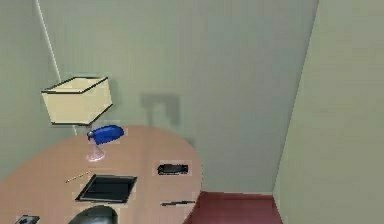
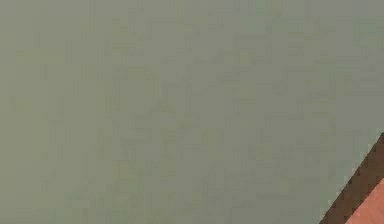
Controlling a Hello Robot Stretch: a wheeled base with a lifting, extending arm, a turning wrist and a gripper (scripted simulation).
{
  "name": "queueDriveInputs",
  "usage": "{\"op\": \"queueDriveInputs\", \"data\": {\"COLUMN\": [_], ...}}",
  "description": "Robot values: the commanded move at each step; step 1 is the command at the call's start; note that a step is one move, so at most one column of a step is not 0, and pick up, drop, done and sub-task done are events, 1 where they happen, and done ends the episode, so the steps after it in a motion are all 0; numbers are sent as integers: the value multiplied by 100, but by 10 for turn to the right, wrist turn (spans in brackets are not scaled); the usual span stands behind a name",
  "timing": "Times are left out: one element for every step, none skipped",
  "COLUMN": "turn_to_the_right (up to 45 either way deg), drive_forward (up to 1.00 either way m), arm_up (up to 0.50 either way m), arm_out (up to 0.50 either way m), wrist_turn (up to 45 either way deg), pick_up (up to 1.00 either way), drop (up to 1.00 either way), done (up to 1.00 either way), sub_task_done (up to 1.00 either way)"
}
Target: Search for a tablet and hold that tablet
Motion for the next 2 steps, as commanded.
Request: {"op": "queueDriveInputs", "data": {"turn_to_the_right": [-450, -450], "drive_forward": [0, 0], "arm_up": [0, 0], "arm_out": [0, 0], "wrist_turn": [0, 0], "pick_up": [0, 0], "drop": [0, 0], "done": [0, 0], "sub_task_done": [0, 0]}}
